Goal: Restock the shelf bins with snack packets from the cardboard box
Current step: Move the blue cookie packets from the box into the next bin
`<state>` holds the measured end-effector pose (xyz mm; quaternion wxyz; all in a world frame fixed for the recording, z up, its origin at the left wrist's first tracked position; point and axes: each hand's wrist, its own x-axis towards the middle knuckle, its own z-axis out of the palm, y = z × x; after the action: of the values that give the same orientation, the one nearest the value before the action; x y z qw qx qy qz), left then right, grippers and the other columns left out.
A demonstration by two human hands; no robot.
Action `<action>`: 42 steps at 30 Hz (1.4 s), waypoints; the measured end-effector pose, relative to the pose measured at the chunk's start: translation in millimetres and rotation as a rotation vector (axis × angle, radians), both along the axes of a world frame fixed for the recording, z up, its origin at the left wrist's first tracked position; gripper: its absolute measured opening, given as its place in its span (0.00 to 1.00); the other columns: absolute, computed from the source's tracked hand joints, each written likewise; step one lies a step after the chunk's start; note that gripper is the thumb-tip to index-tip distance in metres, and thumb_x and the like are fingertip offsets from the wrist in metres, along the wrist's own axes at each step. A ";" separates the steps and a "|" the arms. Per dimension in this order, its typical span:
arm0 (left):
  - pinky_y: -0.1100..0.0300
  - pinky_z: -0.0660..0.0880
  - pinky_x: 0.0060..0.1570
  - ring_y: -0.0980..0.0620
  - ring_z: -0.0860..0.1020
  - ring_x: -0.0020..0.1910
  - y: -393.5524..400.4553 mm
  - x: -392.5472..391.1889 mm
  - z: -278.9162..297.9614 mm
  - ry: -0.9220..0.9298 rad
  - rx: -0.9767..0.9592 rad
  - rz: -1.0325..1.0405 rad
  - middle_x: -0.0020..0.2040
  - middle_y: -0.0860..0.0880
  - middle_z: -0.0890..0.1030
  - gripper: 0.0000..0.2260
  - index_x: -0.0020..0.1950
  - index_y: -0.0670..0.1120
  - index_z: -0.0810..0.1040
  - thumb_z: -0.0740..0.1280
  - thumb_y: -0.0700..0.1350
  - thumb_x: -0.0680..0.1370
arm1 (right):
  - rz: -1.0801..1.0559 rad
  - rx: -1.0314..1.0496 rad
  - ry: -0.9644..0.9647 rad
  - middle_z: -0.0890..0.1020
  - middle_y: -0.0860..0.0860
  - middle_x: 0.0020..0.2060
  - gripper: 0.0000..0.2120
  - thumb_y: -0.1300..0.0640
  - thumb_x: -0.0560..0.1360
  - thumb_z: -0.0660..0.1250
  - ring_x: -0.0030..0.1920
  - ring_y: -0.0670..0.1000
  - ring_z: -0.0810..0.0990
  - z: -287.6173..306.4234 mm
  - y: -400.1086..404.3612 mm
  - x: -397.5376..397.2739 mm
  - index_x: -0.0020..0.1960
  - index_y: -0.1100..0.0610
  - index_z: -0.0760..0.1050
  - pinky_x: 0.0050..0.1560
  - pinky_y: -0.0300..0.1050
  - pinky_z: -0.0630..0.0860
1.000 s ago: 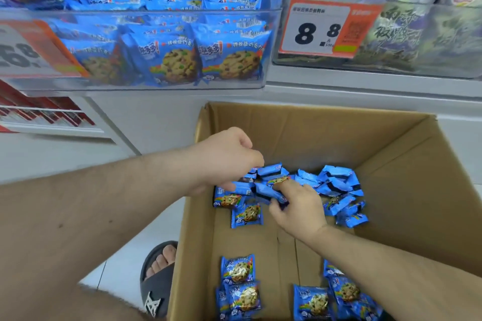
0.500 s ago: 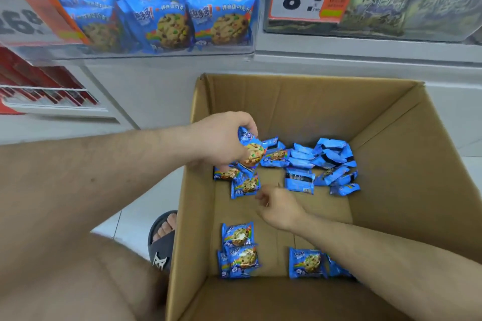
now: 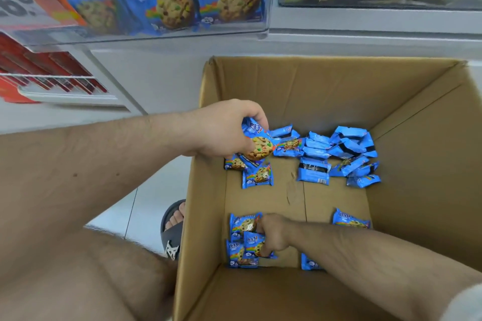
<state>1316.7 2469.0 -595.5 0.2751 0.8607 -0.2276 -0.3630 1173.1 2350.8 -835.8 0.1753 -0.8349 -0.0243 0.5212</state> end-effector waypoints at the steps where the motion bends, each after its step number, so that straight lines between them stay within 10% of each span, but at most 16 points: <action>1: 0.45 0.80 0.40 0.47 0.81 0.34 0.7 1.0 1.4 0.016 -0.016 0.010 0.48 0.50 0.80 0.13 0.47 0.59 0.76 0.71 0.40 0.75 | -0.032 0.003 0.007 0.74 0.48 0.39 0.13 0.50 0.69 0.76 0.46 0.52 0.74 7.8 -6.9 3.2 0.44 0.55 0.74 0.38 0.40 0.72; 6: 0.46 0.79 0.42 0.40 0.82 0.50 13.8 9.7 16.2 0.045 -0.112 0.053 0.52 0.46 0.82 0.19 0.48 0.57 0.77 0.69 0.31 0.72 | -0.612 0.229 -0.057 0.74 0.51 0.36 0.14 0.53 0.69 0.78 0.35 0.48 0.72 74.8 -61.7 40.1 0.39 0.56 0.72 0.37 0.41 0.67; 12: 0.62 0.72 0.34 0.53 0.77 0.40 38.7 13.0 49.6 0.070 -0.244 0.137 0.50 0.47 0.82 0.20 0.51 0.53 0.76 0.68 0.28 0.73 | -1.041 0.669 -0.281 0.79 0.56 0.36 0.03 0.62 0.73 0.71 0.27 0.45 0.70 193.1 -102.0 72.1 0.45 0.59 0.78 0.29 0.36 0.65; 14: 0.67 0.70 0.31 0.55 0.76 0.39 44.5 11.6 59.9 0.071 -0.290 0.141 0.48 0.48 0.81 0.20 0.51 0.52 0.76 0.67 0.26 0.72 | -1.100 0.856 -0.349 0.81 0.53 0.35 0.15 0.58 0.67 0.75 0.29 0.46 0.74 224.4 -103.6 74.2 0.50 0.59 0.75 0.28 0.36 0.67; 17: 0.65 0.73 0.36 0.55 0.78 0.40 49.9 7.2 73.8 0.099 -0.380 0.150 0.47 0.49 0.82 0.22 0.53 0.51 0.76 0.67 0.25 0.71 | -1.021 1.025 -0.471 0.84 0.54 0.37 0.33 0.48 0.49 0.86 0.32 0.47 0.80 266.4 -94.3 72.4 0.47 0.57 0.73 0.30 0.38 0.73; 26: 0.63 0.78 0.43 0.54 0.81 0.45 61.3 -7.0 103.0 0.187 -0.584 0.104 0.48 0.48 0.81 0.30 0.58 0.42 0.73 0.76 0.27 0.60 | -0.648 0.749 -0.836 0.82 0.55 0.38 0.18 0.53 0.57 0.79 0.39 0.53 0.77 345.3 -25.3 67.4 0.43 0.56 0.78 0.46 0.56 0.77; 31: 0.63 0.77 0.43 0.56 0.80 0.46 73.5 -5.8 112.6 0.154 -0.643 0.114 0.49 0.49 0.81 0.28 0.57 0.45 0.74 0.77 0.36 0.59 | -0.536 0.515 -1.000 0.82 0.52 0.39 0.15 0.56 0.62 0.82 0.32 0.43 0.71 353.9 -8.8 77.9 0.45 0.51 0.81 0.38 0.43 0.70; 42: 0.58 0.80 0.45 0.50 0.82 0.45 107.3 6.7 131.0 0.035 -0.811 0.216 0.54 0.40 0.82 0.28 0.57 0.51 0.74 0.74 0.25 0.66 | -0.258 0.319 -1.082 0.76 0.36 0.53 0.37 0.39 0.60 0.78 0.51 0.36 0.76 399.4 29.1 109.3 0.67 0.44 0.71 0.53 0.34 0.72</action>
<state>1323.5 2576.3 -464.4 0.6321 0.6952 -0.2557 -0.2275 1282.4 2379.9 -436.3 0.3239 -0.9420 -0.0868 -0.0158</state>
